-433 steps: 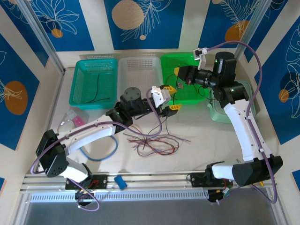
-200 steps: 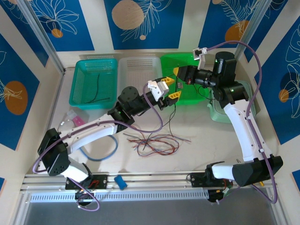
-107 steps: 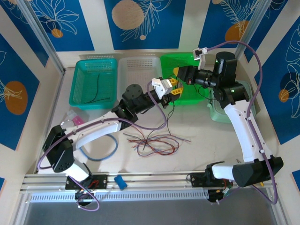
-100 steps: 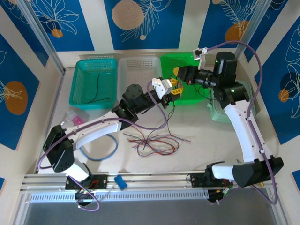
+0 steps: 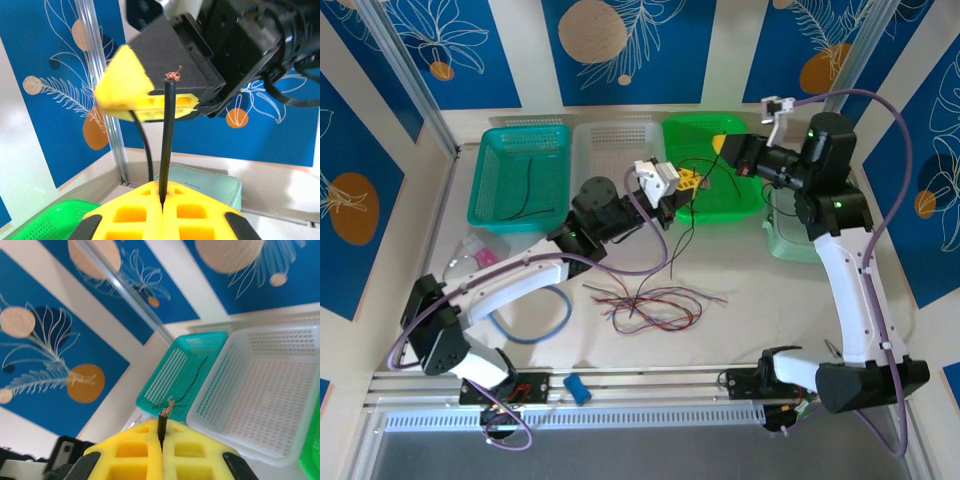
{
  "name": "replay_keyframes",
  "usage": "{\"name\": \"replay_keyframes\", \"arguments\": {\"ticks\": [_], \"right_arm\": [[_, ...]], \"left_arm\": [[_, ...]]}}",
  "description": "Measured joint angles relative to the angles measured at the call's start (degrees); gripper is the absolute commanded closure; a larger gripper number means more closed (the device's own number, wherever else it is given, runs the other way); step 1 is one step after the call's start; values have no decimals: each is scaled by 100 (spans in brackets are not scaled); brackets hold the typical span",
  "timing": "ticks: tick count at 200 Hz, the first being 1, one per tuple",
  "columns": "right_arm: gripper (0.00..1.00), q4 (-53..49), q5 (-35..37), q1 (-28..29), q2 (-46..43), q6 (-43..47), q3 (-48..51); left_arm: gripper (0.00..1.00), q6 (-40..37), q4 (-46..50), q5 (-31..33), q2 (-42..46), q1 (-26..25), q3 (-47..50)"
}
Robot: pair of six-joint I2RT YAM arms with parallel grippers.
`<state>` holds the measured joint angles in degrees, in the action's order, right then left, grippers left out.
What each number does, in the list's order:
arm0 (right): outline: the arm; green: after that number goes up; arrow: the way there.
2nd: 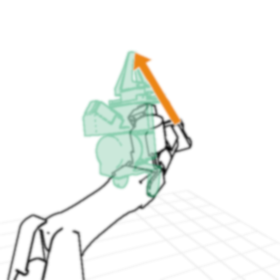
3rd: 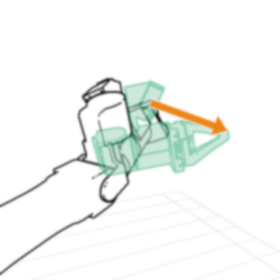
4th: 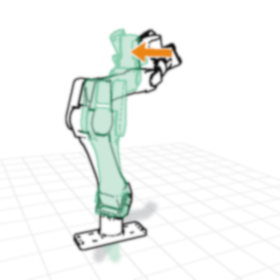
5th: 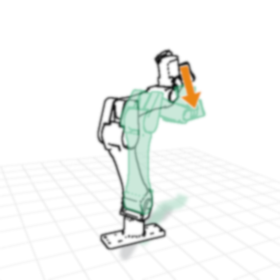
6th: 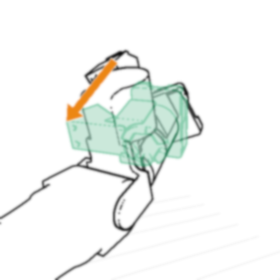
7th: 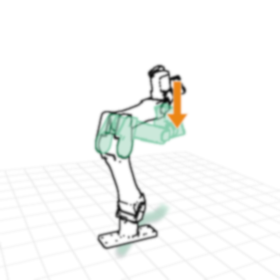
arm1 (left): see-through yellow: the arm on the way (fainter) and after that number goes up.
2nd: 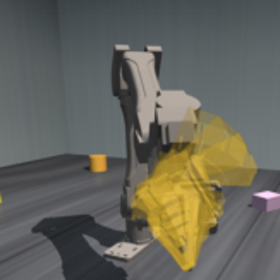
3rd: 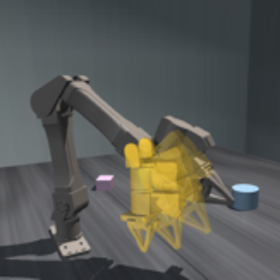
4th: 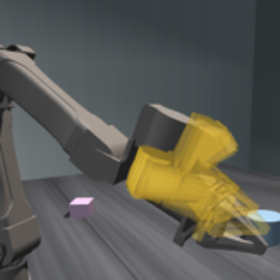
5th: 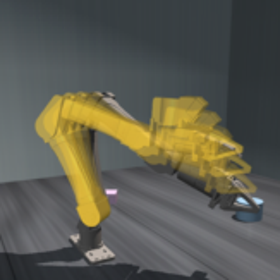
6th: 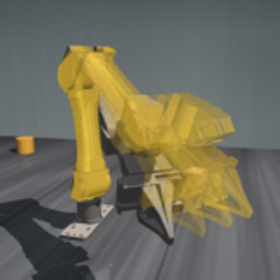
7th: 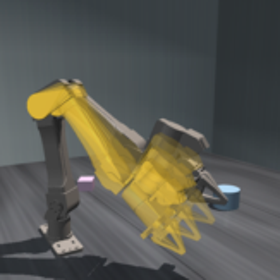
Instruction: Untangle the cables
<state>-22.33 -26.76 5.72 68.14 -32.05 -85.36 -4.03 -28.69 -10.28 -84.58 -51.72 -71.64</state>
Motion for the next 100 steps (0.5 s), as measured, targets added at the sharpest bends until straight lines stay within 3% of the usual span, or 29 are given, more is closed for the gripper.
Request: {"name": "replay_keyframes", "arguments": {"ticks": [45, 100], "right_arm": [[100, 240, 354, -807, -361, -326, 0], [100, 330, 433, -1794, -579, -452, -120]], "left_arm": [[100, 181, 664, 103, 1067, 214, 11], [100, -210, 2085, 1064, 2509, 743, 125]]}}
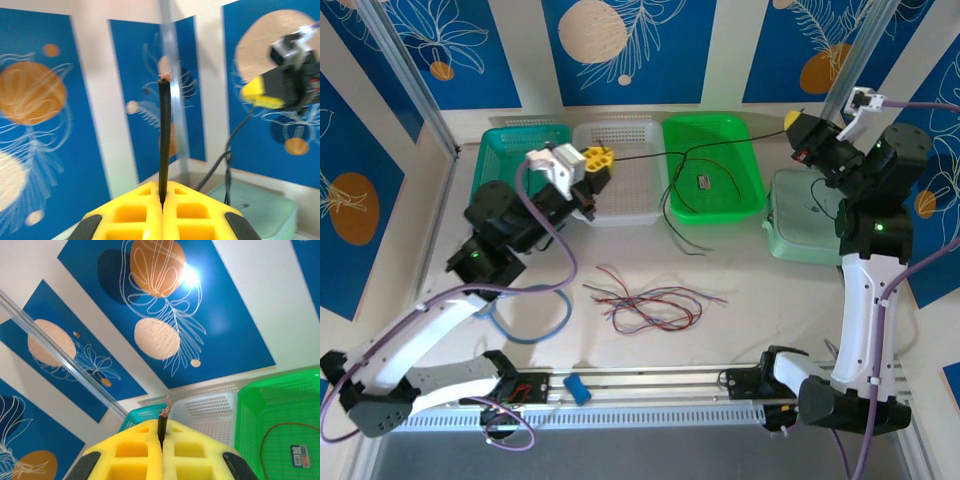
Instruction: Untangle the cables
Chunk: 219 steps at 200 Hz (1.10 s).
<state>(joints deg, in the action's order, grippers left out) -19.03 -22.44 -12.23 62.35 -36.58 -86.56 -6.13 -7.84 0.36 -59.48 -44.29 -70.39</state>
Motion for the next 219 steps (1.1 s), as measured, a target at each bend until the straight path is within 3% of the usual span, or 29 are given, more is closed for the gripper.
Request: {"name": "replay_keyframes", "arguments": {"ticks": [68, 106, 139, 219], "right_arm": [[100, 138, 166, -549, 87, -63, -81], [100, 146, 216, -597, 149, -52, -118], [100, 146, 297, -1014, 160, 55, -179], [100, 184, 229, -1331, 293, 52, 46]], "left_arm": [[100, -225, 1725, 1419, 1322, 518, 133], [100, -306, 1950, 1843, 1434, 529, 125], [100, -404, 2122, 2190, 1331, 533, 98], [100, -791, 2208, 3095, 2072, 544, 96]]}}
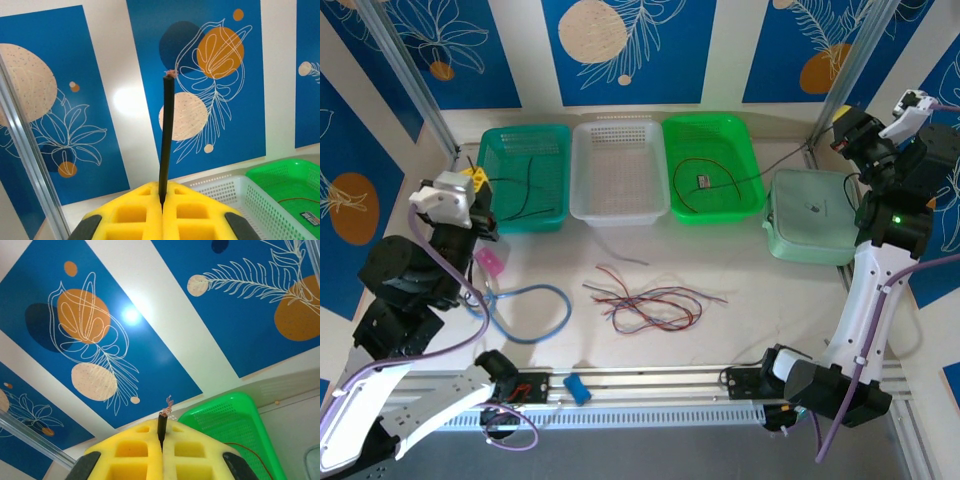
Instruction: Untangle the cables
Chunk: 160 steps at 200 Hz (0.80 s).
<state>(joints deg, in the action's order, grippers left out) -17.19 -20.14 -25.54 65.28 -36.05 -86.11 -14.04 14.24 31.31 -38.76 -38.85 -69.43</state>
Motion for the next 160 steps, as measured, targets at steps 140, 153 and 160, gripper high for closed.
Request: {"name": "replay_keyframes", "arguments": {"ticks": [140, 153, 160], "right_arm": [[100, -20, -267, 4, -24, 87, 90], [100, -35, -280, 24, -22, 87, 90], [100, -42, -282, 39, -22, 87, 90]], "left_arm": [[100, -756, -678, 177, -2662, 24, -2192], [100, -1027, -879, 175, -3064, 66, -2699], [100, -1143, -962, 160, -3261, 98, -2977]]}}
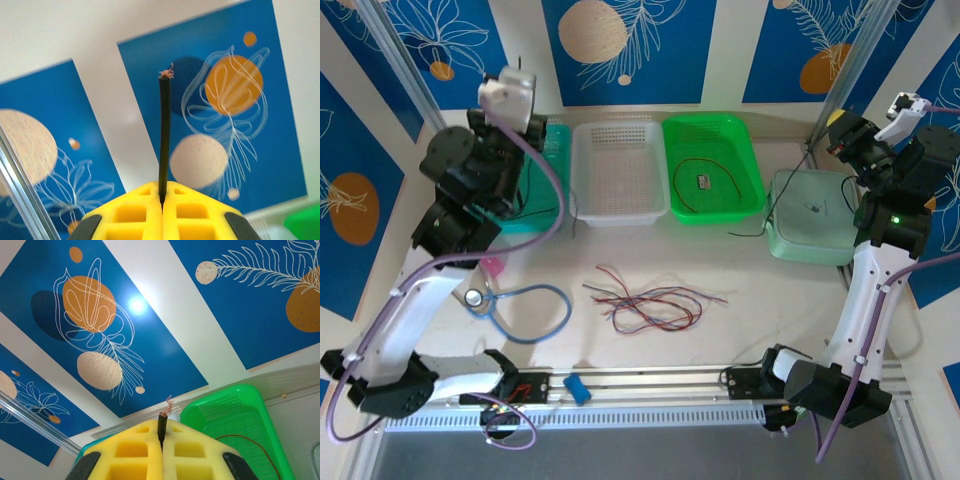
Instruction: Untangle the cables
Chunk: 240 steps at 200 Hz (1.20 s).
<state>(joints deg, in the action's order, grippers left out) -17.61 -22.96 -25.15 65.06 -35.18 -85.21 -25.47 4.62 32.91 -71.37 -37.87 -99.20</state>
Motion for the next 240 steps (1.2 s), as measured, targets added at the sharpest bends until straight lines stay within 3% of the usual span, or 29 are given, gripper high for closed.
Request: {"name": "replay_keyframes", "arguments": {"ticks": [46, 97, 186, 240], "right_arm": [[100, -7, -46, 55, -2, 24, 0], [100, -107, -87, 72, 0, 61, 0], [100, -153, -238, 129, 83, 59, -334], [100, -201, -302, 260, 83, 42, -363]], "left_arm": [[100, -688, -511, -179, -1220, 129, -1759], [100, -1611, -1045, -155, -2159, 542, -2430], [100, -1775, -1596, -184, -2688, 1646, -2483], [100, -1056, -1794, -201, -2315, 1996, -730]]}}
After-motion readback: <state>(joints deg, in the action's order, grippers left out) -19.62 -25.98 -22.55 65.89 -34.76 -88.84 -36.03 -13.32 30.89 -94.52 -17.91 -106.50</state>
